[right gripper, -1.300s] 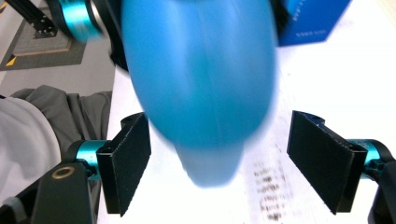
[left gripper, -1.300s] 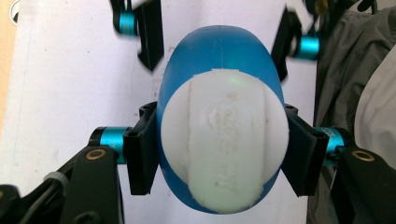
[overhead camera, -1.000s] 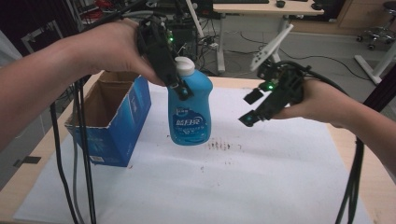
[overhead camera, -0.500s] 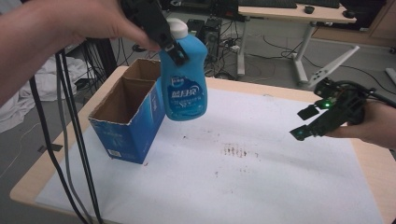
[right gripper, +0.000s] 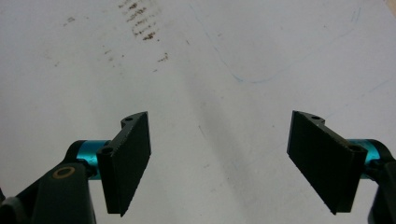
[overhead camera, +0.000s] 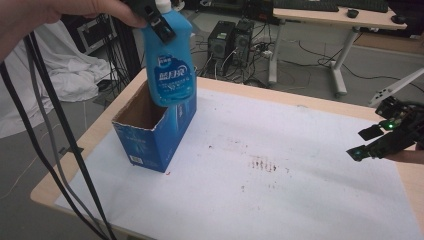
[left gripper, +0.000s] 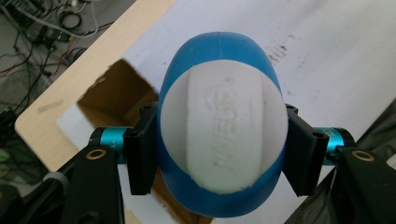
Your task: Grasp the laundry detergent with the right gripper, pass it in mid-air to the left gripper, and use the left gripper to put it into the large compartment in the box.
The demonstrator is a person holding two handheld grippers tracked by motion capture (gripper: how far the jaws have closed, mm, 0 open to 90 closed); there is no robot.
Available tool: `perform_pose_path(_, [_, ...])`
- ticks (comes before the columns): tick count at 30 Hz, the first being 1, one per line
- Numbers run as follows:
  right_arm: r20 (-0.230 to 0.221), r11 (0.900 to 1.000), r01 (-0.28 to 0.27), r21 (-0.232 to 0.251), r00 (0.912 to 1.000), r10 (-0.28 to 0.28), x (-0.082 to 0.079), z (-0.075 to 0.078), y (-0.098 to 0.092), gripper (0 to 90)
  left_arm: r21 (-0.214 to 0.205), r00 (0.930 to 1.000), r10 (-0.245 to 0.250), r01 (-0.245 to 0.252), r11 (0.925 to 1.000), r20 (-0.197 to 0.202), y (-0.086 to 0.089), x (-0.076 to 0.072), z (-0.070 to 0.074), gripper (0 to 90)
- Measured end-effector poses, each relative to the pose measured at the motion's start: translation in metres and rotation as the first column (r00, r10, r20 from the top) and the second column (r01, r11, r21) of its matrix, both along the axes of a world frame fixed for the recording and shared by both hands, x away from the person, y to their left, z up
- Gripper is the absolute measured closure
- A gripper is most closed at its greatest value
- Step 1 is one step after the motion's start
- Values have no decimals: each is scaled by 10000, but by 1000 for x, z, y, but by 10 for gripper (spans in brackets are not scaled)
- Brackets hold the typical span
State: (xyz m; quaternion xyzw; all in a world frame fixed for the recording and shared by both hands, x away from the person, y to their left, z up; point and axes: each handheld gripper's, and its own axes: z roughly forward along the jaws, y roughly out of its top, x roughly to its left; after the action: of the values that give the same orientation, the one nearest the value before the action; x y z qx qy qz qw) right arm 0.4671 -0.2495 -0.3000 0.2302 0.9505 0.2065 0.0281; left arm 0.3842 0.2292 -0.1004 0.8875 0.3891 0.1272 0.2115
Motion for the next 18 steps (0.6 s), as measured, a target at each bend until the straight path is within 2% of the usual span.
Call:
perform_pose_path(3, [12, 9998, 176, 12, 9998, -176, 1, 0, -6, 213, 203, 9989, 472, -472, 9987, 5, 11, 0, -2, 384])
perform_pose_path(11, [120, 9984, 569, 62, 9983, -569, 3, 4, -21, 213, 373, 9908, 1349, -1346, 9902, -65, 29, 3, -7, 384])
perform_pose_path(18, [177, 9984, 552, -91, 9983, -551, 2, 2, -25, 214, 553, 9871, 1599, -1590, 9857, -114, 32, 5, -17, 384])
